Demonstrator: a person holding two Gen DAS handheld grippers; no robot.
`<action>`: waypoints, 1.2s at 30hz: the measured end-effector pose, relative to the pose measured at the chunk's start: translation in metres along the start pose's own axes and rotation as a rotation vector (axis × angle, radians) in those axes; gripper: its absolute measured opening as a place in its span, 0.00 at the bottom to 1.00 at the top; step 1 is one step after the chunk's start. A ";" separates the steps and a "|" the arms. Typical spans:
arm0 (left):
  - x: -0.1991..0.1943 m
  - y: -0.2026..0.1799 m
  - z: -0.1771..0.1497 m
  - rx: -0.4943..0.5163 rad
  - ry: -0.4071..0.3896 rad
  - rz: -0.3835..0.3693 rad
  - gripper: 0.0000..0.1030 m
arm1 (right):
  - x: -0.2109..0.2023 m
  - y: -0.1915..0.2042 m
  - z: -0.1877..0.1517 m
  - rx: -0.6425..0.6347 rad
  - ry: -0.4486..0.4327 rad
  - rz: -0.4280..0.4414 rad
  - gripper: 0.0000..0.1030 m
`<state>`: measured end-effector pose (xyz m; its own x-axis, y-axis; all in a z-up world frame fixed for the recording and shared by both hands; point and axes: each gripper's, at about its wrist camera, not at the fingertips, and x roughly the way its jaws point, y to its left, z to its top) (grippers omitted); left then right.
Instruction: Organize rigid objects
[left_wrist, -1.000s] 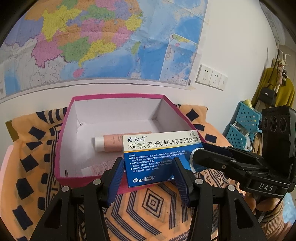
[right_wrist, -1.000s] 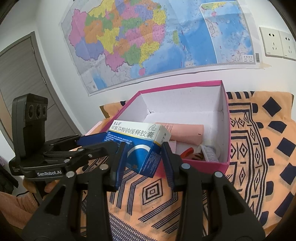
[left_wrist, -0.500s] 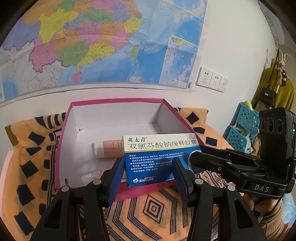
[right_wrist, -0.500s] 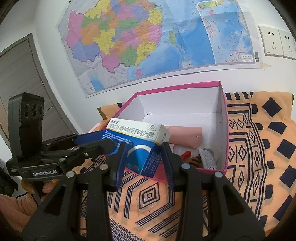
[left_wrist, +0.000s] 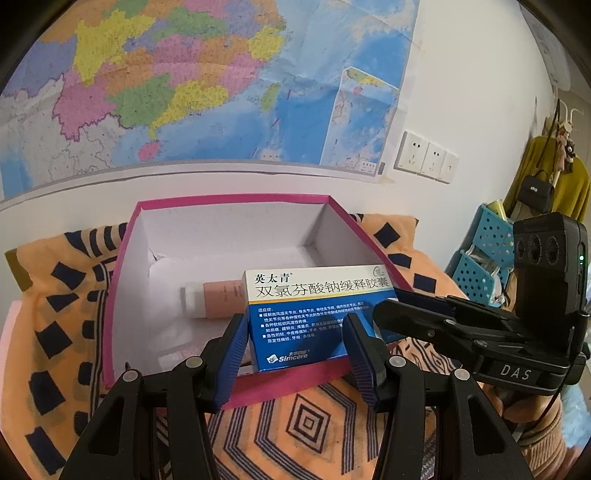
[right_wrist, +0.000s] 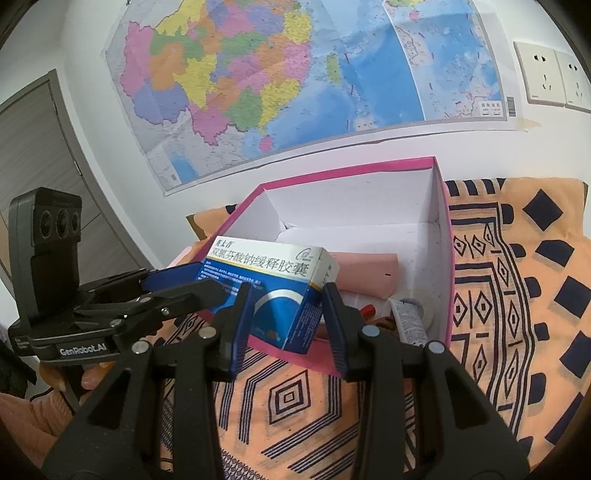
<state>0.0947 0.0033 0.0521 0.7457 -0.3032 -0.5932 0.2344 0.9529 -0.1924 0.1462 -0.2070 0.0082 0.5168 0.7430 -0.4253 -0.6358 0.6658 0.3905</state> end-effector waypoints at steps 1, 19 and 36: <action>0.001 0.000 0.000 -0.001 0.002 -0.001 0.51 | 0.001 -0.001 0.000 0.003 0.001 0.000 0.40; 0.018 0.004 0.005 0.000 0.026 0.021 0.51 | 0.013 -0.009 0.006 0.024 0.015 -0.010 0.40; 0.030 0.012 0.009 -0.011 0.051 0.039 0.51 | 0.030 -0.015 0.012 0.034 0.038 -0.021 0.40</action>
<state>0.1259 0.0052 0.0393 0.7215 -0.2663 -0.6391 0.1988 0.9639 -0.1771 0.1776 -0.1939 -0.0005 0.5074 0.7263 -0.4637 -0.6052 0.6835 0.4082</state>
